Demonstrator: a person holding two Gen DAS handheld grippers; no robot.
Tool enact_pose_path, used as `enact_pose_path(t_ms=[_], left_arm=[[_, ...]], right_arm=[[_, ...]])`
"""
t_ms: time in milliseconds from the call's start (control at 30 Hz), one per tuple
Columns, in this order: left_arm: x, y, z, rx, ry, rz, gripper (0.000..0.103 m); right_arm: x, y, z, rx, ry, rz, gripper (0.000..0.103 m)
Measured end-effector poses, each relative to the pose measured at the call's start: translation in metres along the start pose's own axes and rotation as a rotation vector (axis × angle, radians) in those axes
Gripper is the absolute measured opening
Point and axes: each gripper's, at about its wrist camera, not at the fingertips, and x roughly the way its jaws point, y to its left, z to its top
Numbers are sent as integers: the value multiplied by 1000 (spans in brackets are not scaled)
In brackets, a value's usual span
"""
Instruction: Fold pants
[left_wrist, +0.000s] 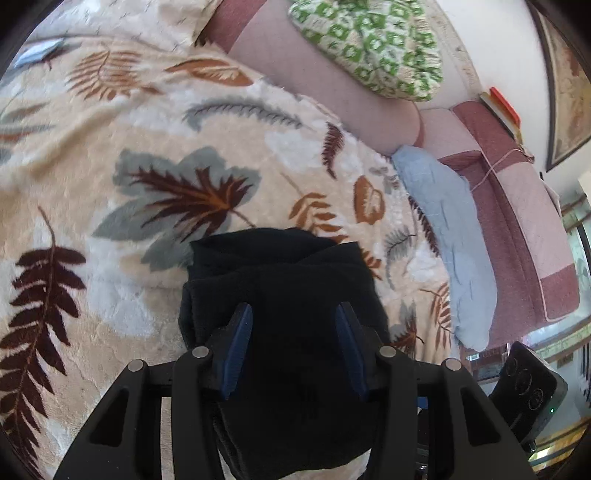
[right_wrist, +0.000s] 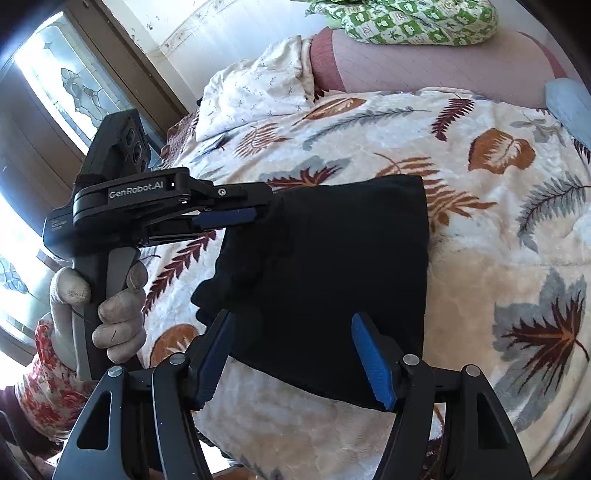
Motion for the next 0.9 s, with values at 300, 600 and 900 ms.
enact_pose_path(t_ms=[300,600,900], left_arm=[[1,39,-2,-169,-21,-161,44],[-49,33,-12,-111,-100,-69,68],[-1,49,-51,-221,-1,-92,68]], right_arm=[[6,-4,0,22,-6,29,73],[-36,-59,14,195,-113,102,77],[-4,-126,18,427,-48,222,77]])
